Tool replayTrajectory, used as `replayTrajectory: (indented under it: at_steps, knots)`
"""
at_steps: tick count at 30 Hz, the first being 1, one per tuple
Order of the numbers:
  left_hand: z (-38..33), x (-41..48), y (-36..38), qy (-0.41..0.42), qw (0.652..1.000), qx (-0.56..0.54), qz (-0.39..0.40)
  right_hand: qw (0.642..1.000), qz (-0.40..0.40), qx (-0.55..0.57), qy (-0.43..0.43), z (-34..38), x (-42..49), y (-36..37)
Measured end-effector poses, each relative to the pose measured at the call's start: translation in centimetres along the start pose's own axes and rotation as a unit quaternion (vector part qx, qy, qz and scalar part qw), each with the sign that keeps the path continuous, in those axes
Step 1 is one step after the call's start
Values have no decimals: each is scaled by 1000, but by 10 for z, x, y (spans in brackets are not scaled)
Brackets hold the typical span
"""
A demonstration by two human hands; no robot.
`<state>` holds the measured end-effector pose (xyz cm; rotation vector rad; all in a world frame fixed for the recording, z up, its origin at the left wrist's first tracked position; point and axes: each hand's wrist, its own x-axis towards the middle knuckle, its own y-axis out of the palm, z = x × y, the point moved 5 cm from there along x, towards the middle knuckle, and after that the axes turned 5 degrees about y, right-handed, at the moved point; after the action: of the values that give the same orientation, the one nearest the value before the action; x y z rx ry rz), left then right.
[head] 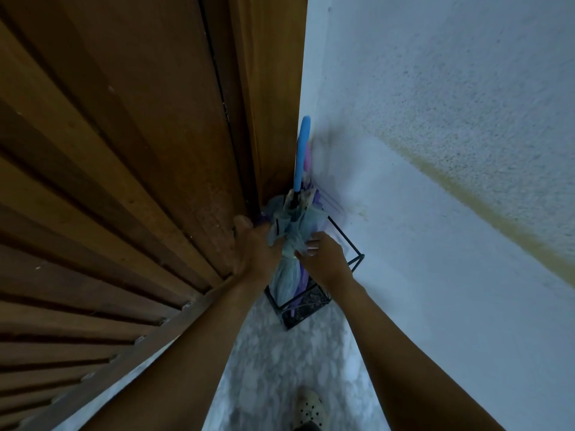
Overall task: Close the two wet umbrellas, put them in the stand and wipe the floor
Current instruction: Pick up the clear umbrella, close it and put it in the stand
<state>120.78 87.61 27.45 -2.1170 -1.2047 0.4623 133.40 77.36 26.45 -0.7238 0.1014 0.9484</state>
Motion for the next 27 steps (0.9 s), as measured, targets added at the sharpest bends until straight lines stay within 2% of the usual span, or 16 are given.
replayTrajectory:
  at_steps: [5,9,11,14,18,22,25,27]
  knots:
    - [0,2,5,-73,991,-84,80,998,1,-58,5,5,-10,-9]
    - [4,-4,0,-134,966,-179,127,999,32,-9,31,4,-18,-12]
    - [5,-12,-1,-156,955,-191,162,996,36,41,68,6,-20,-14]
    - [5,-25,2,-186,944,-182,204,998,17,12,61,16,-23,-15]
    - [2,-30,1,-192,943,-213,171,995,-18,-97,-15,28,-34,-12]
    - [-4,-26,-16,-166,946,-242,134,995,-79,-4,-55,39,-51,-25]
    - [-13,-25,-26,-160,945,-254,132,992,-85,5,-94,51,-58,-30]
    - [-16,-25,-29,-163,944,-257,131,992,-84,8,-89,52,-57,-31]
